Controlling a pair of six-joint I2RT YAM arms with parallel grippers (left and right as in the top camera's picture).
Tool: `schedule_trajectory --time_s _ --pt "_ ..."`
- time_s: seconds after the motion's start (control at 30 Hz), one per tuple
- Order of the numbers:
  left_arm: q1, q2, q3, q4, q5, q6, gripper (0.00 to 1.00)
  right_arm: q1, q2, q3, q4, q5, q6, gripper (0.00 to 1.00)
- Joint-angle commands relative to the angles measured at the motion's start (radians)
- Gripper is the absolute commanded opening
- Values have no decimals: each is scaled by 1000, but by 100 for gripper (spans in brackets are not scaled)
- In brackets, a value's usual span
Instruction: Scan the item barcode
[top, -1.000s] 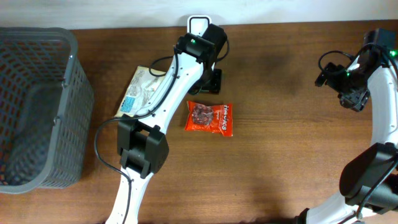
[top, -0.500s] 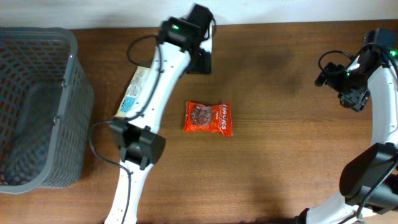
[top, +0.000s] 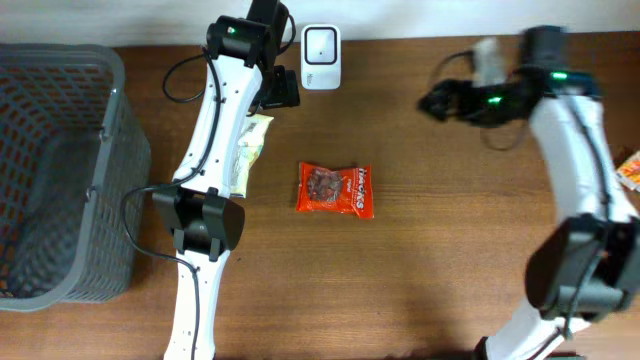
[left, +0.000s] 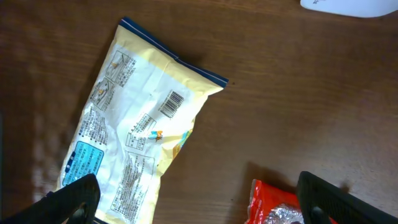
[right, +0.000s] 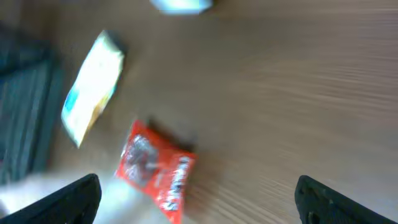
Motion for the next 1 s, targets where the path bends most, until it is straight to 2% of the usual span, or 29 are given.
schedule_trajectory --time_s 0.0,0.07,0.17,0.37,0.43,0.47,0.5,0.57,0.63,0.7,0.83,0.9,0.93,0.97 --pt "1 8 2 0 7 -6 99 163 91 6 5 -35 -259 98" --pt "1 8 2 0 7 -6 99 249 151 6 20 40 -278 95" --pt "1 8 2 0 7 -6 99 325 257 6 15 33 -387 89" --pt "0 8 2 0 7 -6 99 389 383 1 -35 8 -460 82" --pt "0 8 2 0 7 -6 99 395 397 -2 -36 37 -459 73" --pt "0 8 2 0 7 -6 99 395 399 -2 -36 37 -459 59" --pt "0 8 2 0 7 -6 99 396 399 -2 -39 37 -459 56" --pt "0 8 2 0 7 -6 99 397 401 -2 -61 36 -455 12" --pt "0 8 2 0 7 -6 99 396 401 -2 -85 34 -432 4" --pt "0 8 2 0 7 -6 99 391 398 3 -60 33 -314 4" --pt "0 8 2 0 7 -6 99 314 388 114 15 34 49 4" --pt "0 8 2 0 7 -6 99 261 388 127 -8 61 102 4" --pt "0 8 2 0 7 -6 99 243 388 127 -79 61 30 4" --pt "0 8 2 0 7 -6 99 243 388 127 -106 78 9 15"
